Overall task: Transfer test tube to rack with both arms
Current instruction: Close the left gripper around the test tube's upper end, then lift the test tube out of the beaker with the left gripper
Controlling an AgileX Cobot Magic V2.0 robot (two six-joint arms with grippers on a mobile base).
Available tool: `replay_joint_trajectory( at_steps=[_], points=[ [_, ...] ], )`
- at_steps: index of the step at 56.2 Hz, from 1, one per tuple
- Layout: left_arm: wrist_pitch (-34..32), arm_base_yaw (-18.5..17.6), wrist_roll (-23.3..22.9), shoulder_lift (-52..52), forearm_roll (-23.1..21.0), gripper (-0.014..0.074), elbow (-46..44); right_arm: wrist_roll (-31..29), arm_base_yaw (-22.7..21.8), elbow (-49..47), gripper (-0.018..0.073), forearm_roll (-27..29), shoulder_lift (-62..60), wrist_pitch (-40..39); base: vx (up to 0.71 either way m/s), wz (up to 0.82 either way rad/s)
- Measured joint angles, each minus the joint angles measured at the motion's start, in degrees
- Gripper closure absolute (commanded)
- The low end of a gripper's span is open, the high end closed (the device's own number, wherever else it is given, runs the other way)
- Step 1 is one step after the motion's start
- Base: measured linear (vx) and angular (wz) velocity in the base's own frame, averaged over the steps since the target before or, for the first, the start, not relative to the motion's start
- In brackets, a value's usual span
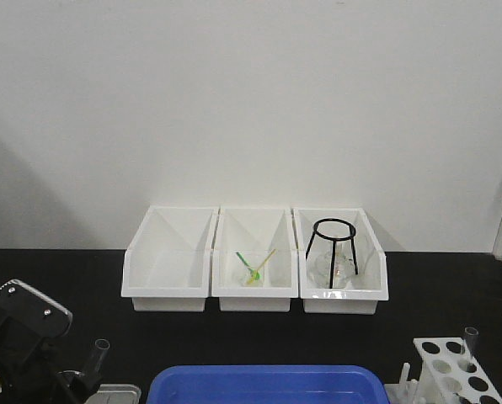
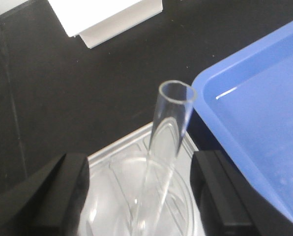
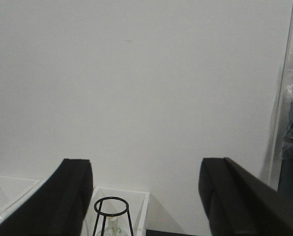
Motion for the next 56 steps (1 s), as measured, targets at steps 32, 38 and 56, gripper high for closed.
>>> replay_joint_trajectory(
  at_steps=[32,38,56],
  points=[
    [-13.3,-1.6,0.0,7.6,0.0,0.0251,0.0,-0.1,0.0,0.0,0.0048,0.0,0.0,0.0,0.0,0.0],
    [-13.7,-1.6,0.0,7.6,0.0,0.0412,0.0,-0.1,0.0,0.0,0.0048,0.0,0.0,0.0,0.0,0.0],
    [-13.8,-1.6,0.0,7.5,0.0,0.0603,0.0,-0.1,0.0,0.0,0.0048,0.0,0.0,0.0,0.0,0.0]
  ],
)
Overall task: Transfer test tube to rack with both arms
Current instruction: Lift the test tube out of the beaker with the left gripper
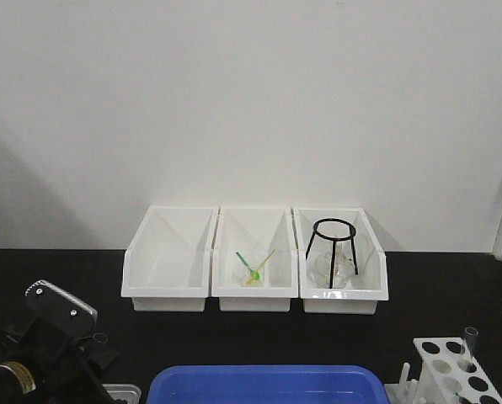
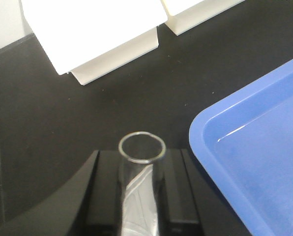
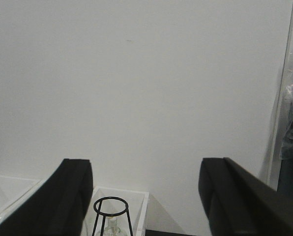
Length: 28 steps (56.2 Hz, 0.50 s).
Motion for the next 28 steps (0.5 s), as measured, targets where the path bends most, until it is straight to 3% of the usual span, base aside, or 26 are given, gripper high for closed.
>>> replay_joint_trajectory(
  at_steps=[19,28],
  points=[
    [-0.2,-0.6,-5.8,-13.5,0.0,0.0604,-3.4,0.2,0.6,0.0,0.0048,0.0,1.7,1.0,0.0,0.0],
    [-0.2,-4.1,-7.4,-16.9,0.9,0.0604,-9.2,0.6,6.8,0.0,0.0048,0.0,6.1,1.1,0.0,0.0]
  ],
)
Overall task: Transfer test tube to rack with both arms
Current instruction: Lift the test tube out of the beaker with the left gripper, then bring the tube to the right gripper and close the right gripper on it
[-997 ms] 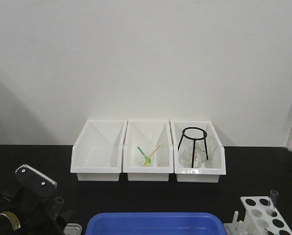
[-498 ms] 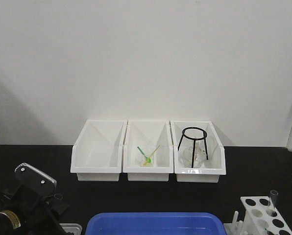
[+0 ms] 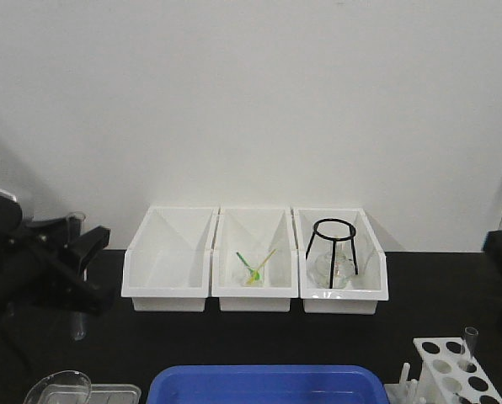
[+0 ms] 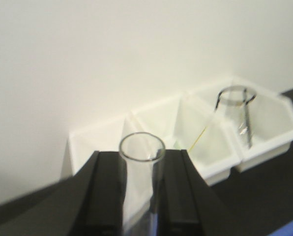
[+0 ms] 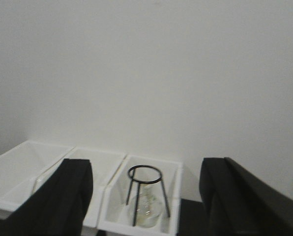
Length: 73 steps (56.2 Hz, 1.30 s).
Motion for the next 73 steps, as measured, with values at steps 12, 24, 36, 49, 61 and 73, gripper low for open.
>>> replay_joint_trajectory(
  at_steps=[12,24,36,49,61,73],
  points=[
    [1.2,-7.3,-2.8,2.6,0.1,0.0604,-5.9,0.1,12.9,0.0,0.0048,-0.6,8.0,-0.6,0.0,0.0],
    [0.0,-15.2,-7.6,8.3,0.1,0.0604,-9.2,0.1,22.5,0.0,0.0048,-2.0,15.5,-6.4,0.0,0.0],
    [-1.6,-22.0,-9.9,12.7,0.1,0.0603,-10.1,0.3,25.5,0.0,0.0048,-2.2,19.2,-10.4,0.0,0.0],
    [-4.1,-26.3,-11.7,15.4,0.1,0.0603,-10.1,0.7,25.6,0.0,0.0077,-2.2,19.4,-11.1,0.0,0.0],
    [-4.3,-26.9,-12.3,15.4,0.1,0.0603,-10.2,0.7,25.6,0.0,0.0165,-2.2,19.4,-11.7,0.0,0.0],
    [-3.9,-26.9,-15.0,15.4,0.1,0.0603,-10.2,0.7,25.6,0.0,0.0244,-2.2,19.5,-12.7,0.0,0.0]
  ],
)
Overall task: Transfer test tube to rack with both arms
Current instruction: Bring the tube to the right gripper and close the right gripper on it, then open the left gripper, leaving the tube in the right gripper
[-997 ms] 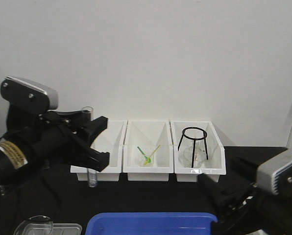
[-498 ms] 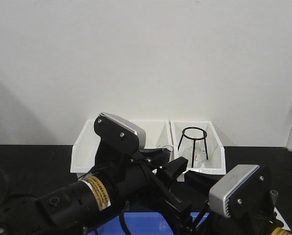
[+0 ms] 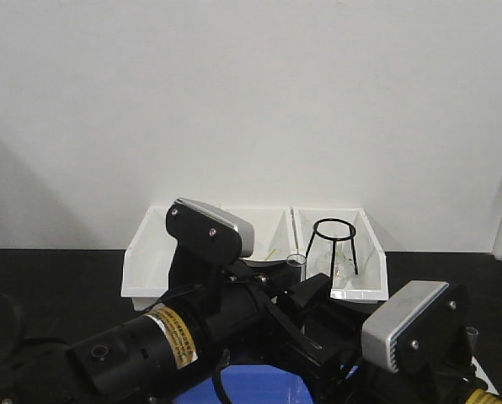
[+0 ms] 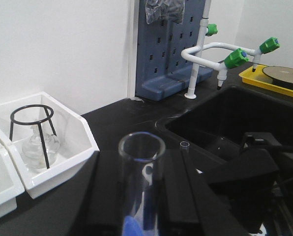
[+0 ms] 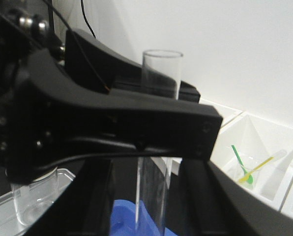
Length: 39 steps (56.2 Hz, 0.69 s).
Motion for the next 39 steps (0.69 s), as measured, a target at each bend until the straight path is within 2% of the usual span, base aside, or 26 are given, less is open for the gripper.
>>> replay_joint_trajectory(
  at_steps=[14,29,39],
  points=[
    [0.9,-1.6,-0.1,0.0,0.2,0.0603,-0.1,0.0,0.0,0.0,0.0264,0.3,0.1,-0.6,0.0,0.0],
    [0.9,-1.6,-0.1,0.0,0.4,0.0603,-0.1,0.0,0.0,0.0,0.0274,0.4,0.1,-0.7,0.0,0.0],
    [0.9,-1.6,-0.1,0.0,0.4,0.0603,-0.1,0.0,0.0,0.0,0.0374,0.7,0.1,-0.7,0.0,0.0]
  ],
)
